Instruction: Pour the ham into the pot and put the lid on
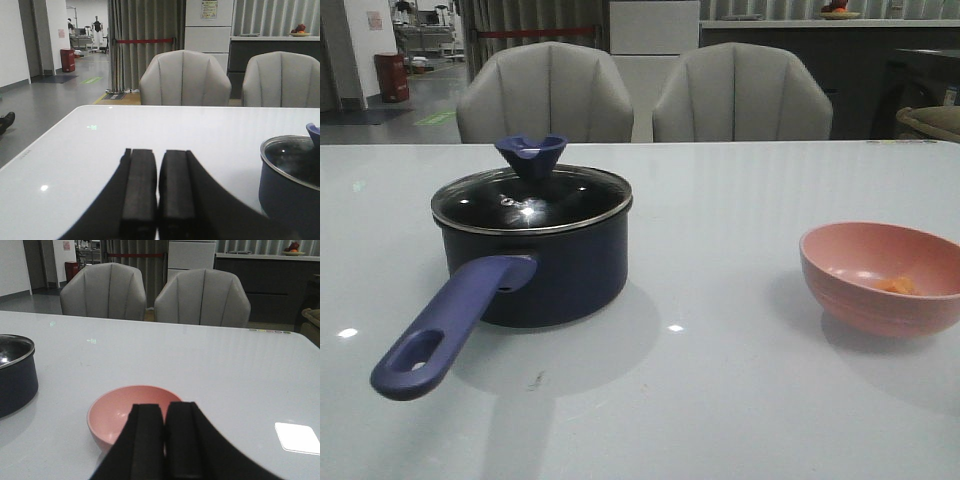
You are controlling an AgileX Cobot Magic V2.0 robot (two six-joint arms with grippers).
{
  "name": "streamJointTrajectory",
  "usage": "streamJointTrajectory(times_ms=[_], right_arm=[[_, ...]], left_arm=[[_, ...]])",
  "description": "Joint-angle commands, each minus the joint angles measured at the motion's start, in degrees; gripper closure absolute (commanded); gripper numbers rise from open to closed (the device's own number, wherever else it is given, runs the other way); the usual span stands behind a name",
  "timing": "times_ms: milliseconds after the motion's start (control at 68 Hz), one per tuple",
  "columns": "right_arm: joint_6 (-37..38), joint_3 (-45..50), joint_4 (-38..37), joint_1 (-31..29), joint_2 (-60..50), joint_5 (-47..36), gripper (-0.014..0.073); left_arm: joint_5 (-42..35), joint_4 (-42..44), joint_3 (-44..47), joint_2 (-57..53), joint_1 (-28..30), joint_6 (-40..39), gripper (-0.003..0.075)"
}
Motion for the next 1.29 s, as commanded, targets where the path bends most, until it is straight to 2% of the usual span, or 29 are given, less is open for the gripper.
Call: streamJointTrajectory(times_ms=[0,162,279,368,456,603,647,765,824,1147,1235,1279], right_arm=[[-0.22,-0.26,-0.51,-0.30,-1.07,-4.95,0.0432],[-0.22,-0.26,-0.51,-0.30,-1.07,-4.95,0.0432],[-0.22,-0.26,-0.51,-0.30,-1.07,-4.95,0.0432],[-0.22,-0.26,-0.51,-0.30,-1.07,-4.95,0.0432],[-0.22,-0.26,-0.51,-0.30,-1.07,-4.95,0.0432],[-0.22,-0.26,-0.51,-0.30,-1.07,-4.95,0.0432],[-0.22,-0.26,-0.51,-0.30,-1.07,-4.95,0.0432],[-0.22,-0.26,-0.51,-0.30,-1.07,-4.95,0.0432],[-0.22,-0.26,-0.51,-0.30,-1.07,-4.95,0.0432],[-0.22,-0.26,-0.51,-0.30,-1.07,-4.95,0.0432],[-0.22,-0.26,-0.51,-0.30,-1.07,-4.95,0.0432],[-0.22,-0.26,-0.51,-0.30,-1.07,-4.95,0.0432]], left_arm=[[-4.55,-0.41,1.15,-1.02,0.16,-0.18,0.0607],[-7.09,-0.41,1.15,-1.02,0.16,-0.18,0.0607],[-14.08,-1.66,0.79,-1.02,0.16,-0.18,0.0607],[-15.23,-1.90,-1.14,-0.80,0.16,-0.18,0.0607],[-11.77,-1.90,-6.46,0.59,0.16,-0.18,0.0607],[0.45,-1.90,-16.45,6.76,0.16,-0.18,0.0607],[6.58,-1.90,-20.84,10.56,0.16,-0.18,0.0607],[14.66,-2.39,-27.33,16.74,0.16,-0.18,0.0607],[16.56,-2.95,-28.87,18.86,0.16,-0.18,0.0607],[16.50,-2.95,-29.00,25.36,0.16,-0.18,0.0603],[17.33,-2.95,-29.00,26.19,0.16,-0.18,0.0565],[17.41,-2.95,-29.00,26.74,0.03,-0.18,0.0500]])
